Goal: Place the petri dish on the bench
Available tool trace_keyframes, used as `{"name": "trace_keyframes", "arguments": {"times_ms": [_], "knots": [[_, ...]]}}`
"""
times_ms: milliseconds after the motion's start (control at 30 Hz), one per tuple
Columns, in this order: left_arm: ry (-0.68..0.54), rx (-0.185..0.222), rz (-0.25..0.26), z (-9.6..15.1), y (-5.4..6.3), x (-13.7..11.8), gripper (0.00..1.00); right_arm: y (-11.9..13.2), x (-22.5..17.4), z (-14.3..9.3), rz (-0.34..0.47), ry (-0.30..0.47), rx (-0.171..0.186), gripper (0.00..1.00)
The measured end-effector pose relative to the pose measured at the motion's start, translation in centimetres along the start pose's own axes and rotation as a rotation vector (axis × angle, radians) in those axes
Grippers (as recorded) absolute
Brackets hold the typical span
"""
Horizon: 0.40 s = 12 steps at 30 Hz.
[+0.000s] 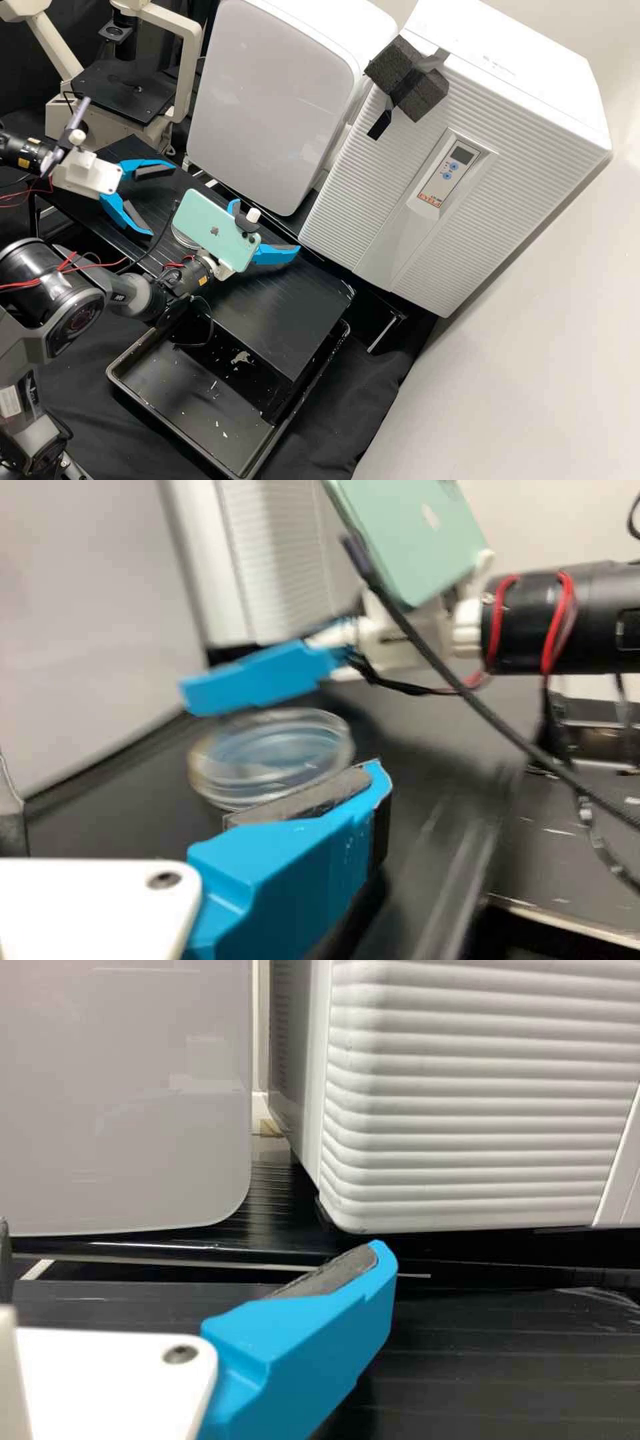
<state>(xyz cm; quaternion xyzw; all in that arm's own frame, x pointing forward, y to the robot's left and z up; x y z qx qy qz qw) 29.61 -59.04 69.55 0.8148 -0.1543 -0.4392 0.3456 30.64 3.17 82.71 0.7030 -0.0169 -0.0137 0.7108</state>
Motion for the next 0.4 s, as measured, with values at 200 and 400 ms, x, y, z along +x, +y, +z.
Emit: {"name": "trace_keyframes", "arguments": {"times_ms": [200, 400], "knots": [[0.286, 0.1, 0.198, -2.3, 0.2, -3.3, 1.0, 0.0, 0.0, 0.0, 0.0, 0.0, 0.0, 1.0], [0.555, 0.071, 0.262, -4.8, 0.5, -6.0, 1.0, 0.0, 0.0, 0.0, 0.0, 0.0, 0.0, 1.0]]}}
